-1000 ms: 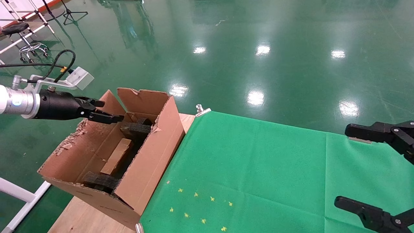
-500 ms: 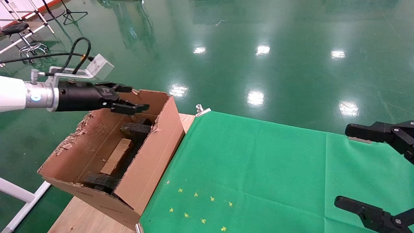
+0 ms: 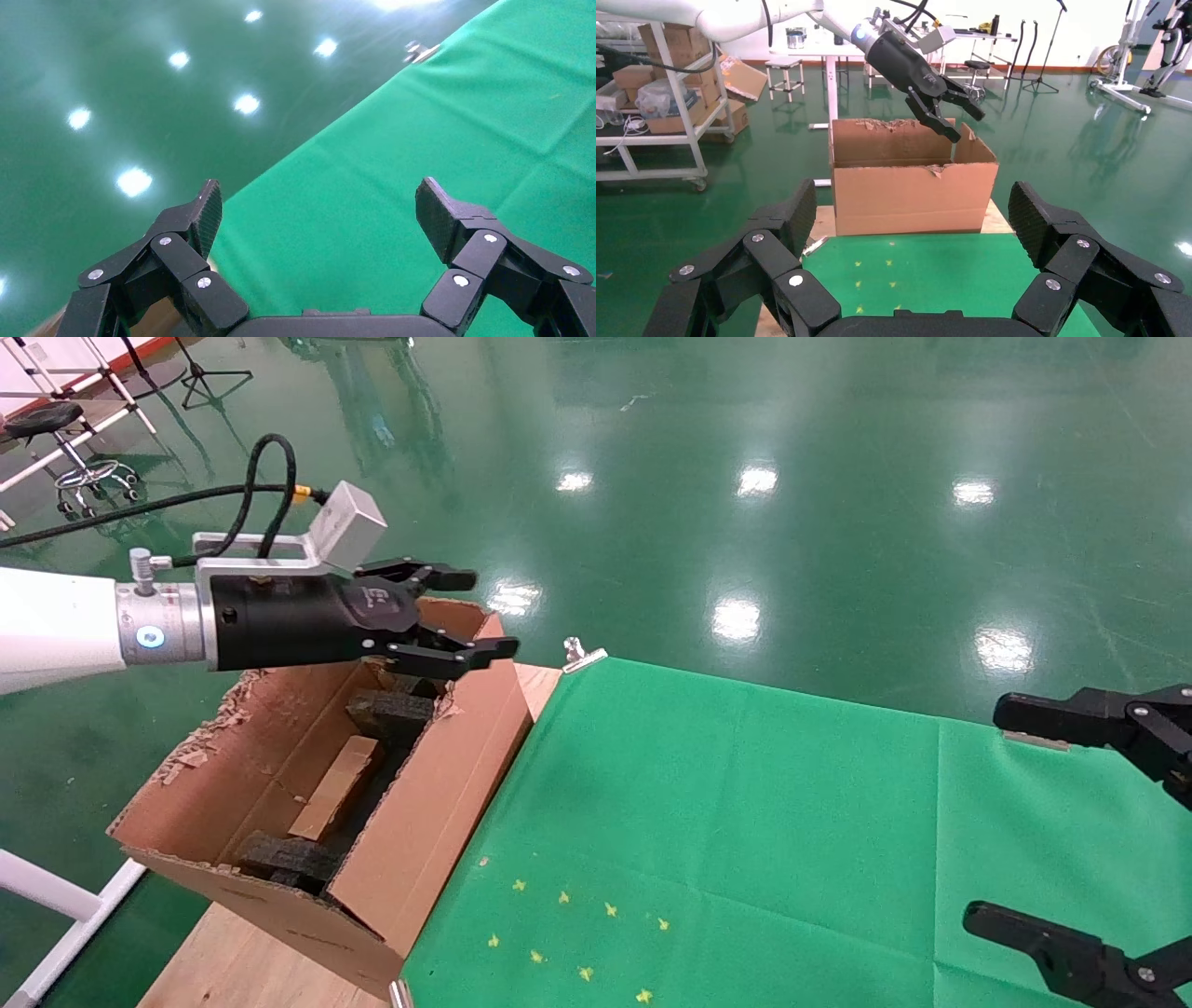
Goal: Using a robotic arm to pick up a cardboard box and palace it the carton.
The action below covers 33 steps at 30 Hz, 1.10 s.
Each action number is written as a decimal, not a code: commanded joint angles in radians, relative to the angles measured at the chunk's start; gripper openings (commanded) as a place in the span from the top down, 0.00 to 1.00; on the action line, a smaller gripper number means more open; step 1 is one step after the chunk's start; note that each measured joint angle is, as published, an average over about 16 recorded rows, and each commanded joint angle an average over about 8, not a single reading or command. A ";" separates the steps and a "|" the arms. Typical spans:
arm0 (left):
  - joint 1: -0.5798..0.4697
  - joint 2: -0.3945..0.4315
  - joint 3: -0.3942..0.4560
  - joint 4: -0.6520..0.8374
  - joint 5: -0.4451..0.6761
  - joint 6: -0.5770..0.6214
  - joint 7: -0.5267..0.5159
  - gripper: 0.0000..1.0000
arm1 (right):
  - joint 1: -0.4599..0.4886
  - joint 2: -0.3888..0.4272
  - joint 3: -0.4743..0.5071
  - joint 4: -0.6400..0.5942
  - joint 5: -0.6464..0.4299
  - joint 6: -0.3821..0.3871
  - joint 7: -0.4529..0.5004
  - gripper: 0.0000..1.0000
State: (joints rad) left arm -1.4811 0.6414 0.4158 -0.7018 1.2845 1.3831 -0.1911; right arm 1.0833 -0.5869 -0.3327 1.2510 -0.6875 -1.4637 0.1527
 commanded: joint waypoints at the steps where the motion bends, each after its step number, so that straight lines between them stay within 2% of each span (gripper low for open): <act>1: 0.028 -0.002 -0.009 -0.039 -0.037 0.008 0.000 0.00 | 0.000 0.000 0.000 0.000 0.000 0.000 0.000 0.00; 25: 0.357 -0.027 -0.120 -0.511 -0.486 0.099 0.003 0.00 | 0.000 0.000 0.000 0.000 0.000 0.000 0.000 0.00; 33: 0.423 -0.031 -0.141 -0.606 -0.577 0.117 0.003 0.00 | 0.000 0.000 0.000 0.000 0.000 0.000 0.000 0.00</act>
State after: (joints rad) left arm -1.0676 0.6106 0.2771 -1.2943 0.7199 1.4980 -0.1877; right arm 1.0832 -0.5868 -0.3329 1.2509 -0.6873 -1.4635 0.1526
